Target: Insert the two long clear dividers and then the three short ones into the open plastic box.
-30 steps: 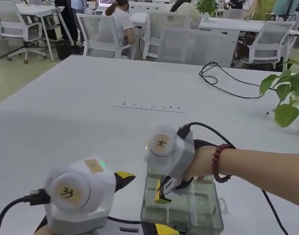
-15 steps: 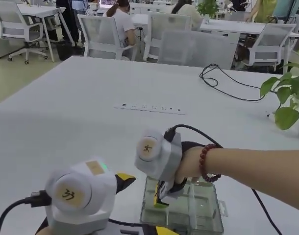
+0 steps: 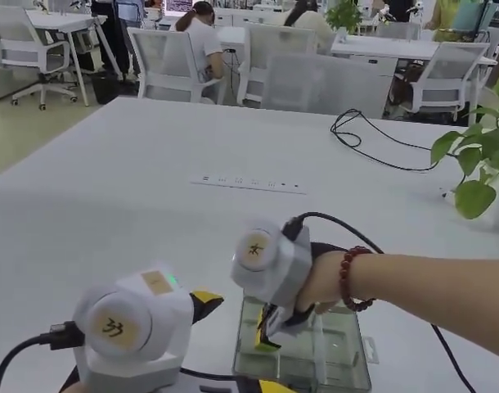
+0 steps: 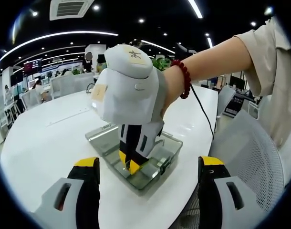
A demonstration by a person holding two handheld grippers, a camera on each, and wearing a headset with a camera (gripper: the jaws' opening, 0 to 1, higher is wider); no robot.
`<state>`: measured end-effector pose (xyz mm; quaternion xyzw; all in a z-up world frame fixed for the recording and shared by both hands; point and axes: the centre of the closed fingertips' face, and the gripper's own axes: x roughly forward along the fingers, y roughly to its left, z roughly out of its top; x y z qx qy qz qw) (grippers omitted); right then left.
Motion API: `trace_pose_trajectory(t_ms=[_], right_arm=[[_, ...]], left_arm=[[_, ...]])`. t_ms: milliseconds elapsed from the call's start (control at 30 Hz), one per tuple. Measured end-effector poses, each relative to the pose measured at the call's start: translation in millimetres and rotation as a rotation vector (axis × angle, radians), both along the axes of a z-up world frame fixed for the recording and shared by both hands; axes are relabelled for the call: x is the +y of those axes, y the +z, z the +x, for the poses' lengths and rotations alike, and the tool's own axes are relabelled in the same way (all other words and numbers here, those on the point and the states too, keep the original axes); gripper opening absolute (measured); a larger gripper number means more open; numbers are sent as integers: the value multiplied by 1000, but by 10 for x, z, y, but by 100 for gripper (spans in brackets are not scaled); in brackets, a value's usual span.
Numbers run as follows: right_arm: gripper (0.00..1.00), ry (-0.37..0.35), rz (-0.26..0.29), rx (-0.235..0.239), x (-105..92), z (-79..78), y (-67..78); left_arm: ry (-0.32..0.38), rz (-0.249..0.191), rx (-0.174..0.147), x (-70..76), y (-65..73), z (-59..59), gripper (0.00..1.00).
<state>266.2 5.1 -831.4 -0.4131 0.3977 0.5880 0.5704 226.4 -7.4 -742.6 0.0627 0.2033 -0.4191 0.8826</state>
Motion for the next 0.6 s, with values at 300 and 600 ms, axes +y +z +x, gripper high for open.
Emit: trace_pose_trajectory(t_ms=[300, 600], right_arm=[[21, -41, 76, -15, -10, 22, 207], [30, -85, 129, -23, -159, -10, 378]], left_arm=[[5, -1, -9, -9, 33, -21, 88], [27, -7, -10, 21, 59, -20, 90]])
